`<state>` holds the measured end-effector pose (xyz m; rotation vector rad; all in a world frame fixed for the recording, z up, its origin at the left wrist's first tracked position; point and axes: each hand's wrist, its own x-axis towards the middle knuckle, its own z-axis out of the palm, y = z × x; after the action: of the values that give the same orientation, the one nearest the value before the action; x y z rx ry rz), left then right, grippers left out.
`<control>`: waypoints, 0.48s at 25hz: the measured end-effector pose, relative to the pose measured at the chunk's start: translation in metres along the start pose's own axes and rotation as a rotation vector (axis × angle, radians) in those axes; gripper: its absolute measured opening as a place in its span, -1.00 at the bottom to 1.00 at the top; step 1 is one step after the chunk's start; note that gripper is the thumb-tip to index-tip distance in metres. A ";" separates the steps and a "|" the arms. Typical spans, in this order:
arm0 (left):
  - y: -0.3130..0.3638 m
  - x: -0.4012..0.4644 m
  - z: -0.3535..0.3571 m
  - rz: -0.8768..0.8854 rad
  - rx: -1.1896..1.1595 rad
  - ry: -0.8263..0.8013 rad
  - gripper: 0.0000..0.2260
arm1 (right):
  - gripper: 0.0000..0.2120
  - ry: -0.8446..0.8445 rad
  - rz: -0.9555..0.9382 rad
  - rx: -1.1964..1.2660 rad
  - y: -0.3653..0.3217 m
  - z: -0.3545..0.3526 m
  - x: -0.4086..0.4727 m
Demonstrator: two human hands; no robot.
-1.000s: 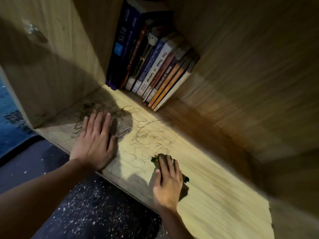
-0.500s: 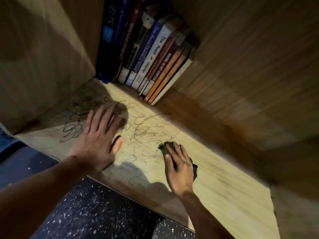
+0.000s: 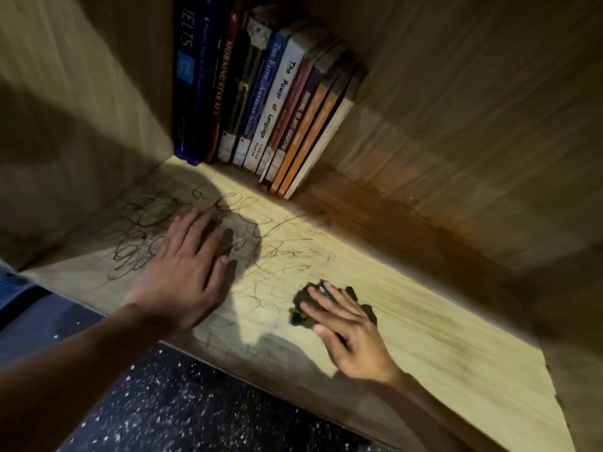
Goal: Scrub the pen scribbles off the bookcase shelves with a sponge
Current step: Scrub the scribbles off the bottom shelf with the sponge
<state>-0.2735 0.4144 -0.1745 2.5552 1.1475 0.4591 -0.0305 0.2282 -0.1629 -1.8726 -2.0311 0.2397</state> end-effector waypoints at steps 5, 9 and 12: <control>0.001 0.004 0.002 0.016 0.010 -0.007 -0.34 | -0.60 0.163 0.514 -0.093 0.034 -0.006 0.056; -0.002 0.004 0.003 0.027 0.005 -0.019 -0.34 | -0.62 -0.010 0.265 -0.035 0.005 0.002 0.039; -0.003 0.005 0.004 0.026 0.001 -0.025 -0.34 | -0.62 -0.055 0.164 -0.010 0.046 -0.019 0.032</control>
<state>-0.2704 0.4197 -0.1783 2.5717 1.1073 0.4316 0.0174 0.2627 -0.1570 -2.0621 -1.9184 0.3283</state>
